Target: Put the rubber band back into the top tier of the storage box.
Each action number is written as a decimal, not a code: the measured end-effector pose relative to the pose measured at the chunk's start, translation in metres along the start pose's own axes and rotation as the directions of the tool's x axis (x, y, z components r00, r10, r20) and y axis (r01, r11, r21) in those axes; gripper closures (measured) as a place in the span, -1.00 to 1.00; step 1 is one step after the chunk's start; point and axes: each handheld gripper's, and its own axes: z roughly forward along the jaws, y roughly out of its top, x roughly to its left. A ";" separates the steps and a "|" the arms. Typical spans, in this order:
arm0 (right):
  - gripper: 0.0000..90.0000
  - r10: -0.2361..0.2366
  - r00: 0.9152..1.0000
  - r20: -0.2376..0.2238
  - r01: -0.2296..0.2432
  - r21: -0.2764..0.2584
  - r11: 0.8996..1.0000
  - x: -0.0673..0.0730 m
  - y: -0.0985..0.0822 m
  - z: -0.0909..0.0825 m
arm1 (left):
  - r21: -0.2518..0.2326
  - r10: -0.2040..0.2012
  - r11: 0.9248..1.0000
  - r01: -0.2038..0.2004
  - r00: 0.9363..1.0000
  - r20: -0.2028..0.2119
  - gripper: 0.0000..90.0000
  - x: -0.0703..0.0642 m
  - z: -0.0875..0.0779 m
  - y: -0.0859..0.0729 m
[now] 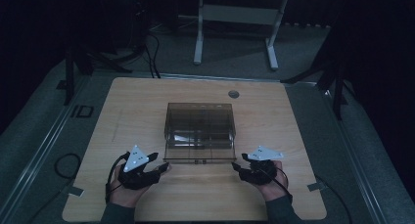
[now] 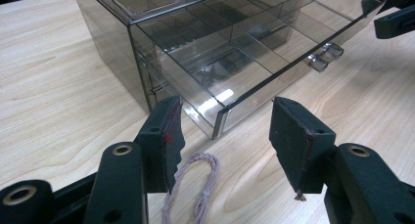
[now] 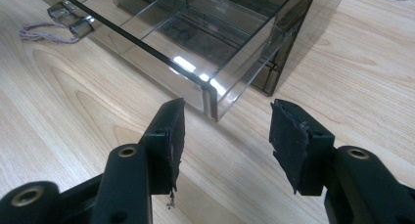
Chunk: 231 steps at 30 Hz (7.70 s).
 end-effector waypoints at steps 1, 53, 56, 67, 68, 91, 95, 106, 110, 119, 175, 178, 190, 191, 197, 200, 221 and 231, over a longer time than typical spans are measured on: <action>0.04 -0.001 1.000 0.003 0.001 -0.001 1.000 -0.001 0.000 0.000 | -0.003 0.000 1.000 0.000 1.000 0.003 0.04 0.001 0.000 0.000; -0.01 0.024 0.998 0.063 -0.027 0.040 0.999 -0.030 -0.042 0.012 | 0.191 0.108 0.973 -0.129 0.987 0.119 0.24 0.036 -0.003 0.007; -0.01 0.030 0.997 0.069 -0.033 0.039 0.999 -0.031 -0.043 0.013 | 0.208 0.119 0.968 -0.142 0.986 0.120 0.21 0.037 -0.002 0.007; -0.01 0.029 0.997 0.070 -0.032 0.045 0.998 -0.034 -0.046 0.018 | 0.288 0.139 0.942 -0.173 0.981 0.135 0.12 0.042 0.007 0.005; -0.01 0.028 0.997 0.069 -0.031 0.046 0.998 -0.034 -0.047 0.019 | 0.295 0.142 0.939 -0.177 0.980 0.137 0.10 0.042 0.008 0.005; -0.01 0.044 0.994 0.102 -0.050 0.052 0.997 -0.042 -0.053 0.023 | 0.480 0.179 0.842 -0.246 0.967 0.181 0.06 0.034 0.054 0.004; -0.02 0.052 0.994 0.098 -0.057 0.049 0.997 -0.042 -0.053 0.024 | 0.492 0.173 0.837 -0.242 0.968 0.182 0.04 0.034 0.058 0.003; -0.04 0.064 0.994 0.092 -0.068 0.044 0.997 -0.044 -0.053 0.024 | 0.518 0.155 0.824 -0.230 0.971 0.184 0.05 0.035 0.067 0.000; -0.04 0.064 0.994 0.092 -0.068 0.044 0.997 -0.044 -0.053 0.024 | 0.526 0.153 0.820 -0.226 0.972 0.179 0.17 0.036 0.068 0.001; -0.05 0.065 0.994 0.091 -0.069 0.045 0.997 -0.044 -0.053 0.024 | 0.548 0.120 0.816 -0.185 0.981 0.152 0.44 0.048 0.068 0.004; -0.06 0.059 0.995 0.079 -0.063 0.047 0.997 -0.043 -0.053 0.025 | 0.648 0.129 0.744 -0.164 0.986 0.101 0.93 0.068 0.053 0.033; -0.06 0.058 0.995 0.078 -0.062 0.047 0.997 -0.043 -0.053 0.025 | 0.641 0.126 0.750 -0.163 0.987 0.103 0.93 0.069 0.051 0.035; -0.08 0.058 0.995 0.076 -0.061 0.048 0.997 -0.043 -0.053 0.025 | 0.632 0.137 0.755 -0.177 0.984 0.112 0.92 0.068 0.046 0.042; -0.08 0.058 0.995 0.076 -0.061 0.048 0.997 -0.043 -0.053 0.025 | 0.628 0.136 0.758 -0.176 0.984 0.112 0.92 0.068 0.045 0.042; -0.08 0.057 0.995 0.076 -0.061 0.048 0.997 -0.043 -0.053 0.025 | 0.620 0.138 0.763 -0.181 0.983 0.117 0.92 0.068 0.041 0.045; -0.08 0.057 0.996 0.076 -0.061 0.048 0.997 -0.043 -0.053 0.025 | 0.614 0.135 0.768 -0.180 0.984 0.119 0.92 0.068 0.040 0.047; -0.08 0.057 0.996 0.073 -0.061 0.048 0.997 -0.043 -0.053 0.025 | 0.593 0.157 0.778 -0.206 0.978 0.135 0.92 0.064 0.031 0.061; -0.09 0.057 0.996 0.073 -0.060 0.047 0.997 -0.043 -0.053 0.025 | 0.582 0.165 0.784 -0.218 0.976 0.143 0.92 0.063 0.028 0.068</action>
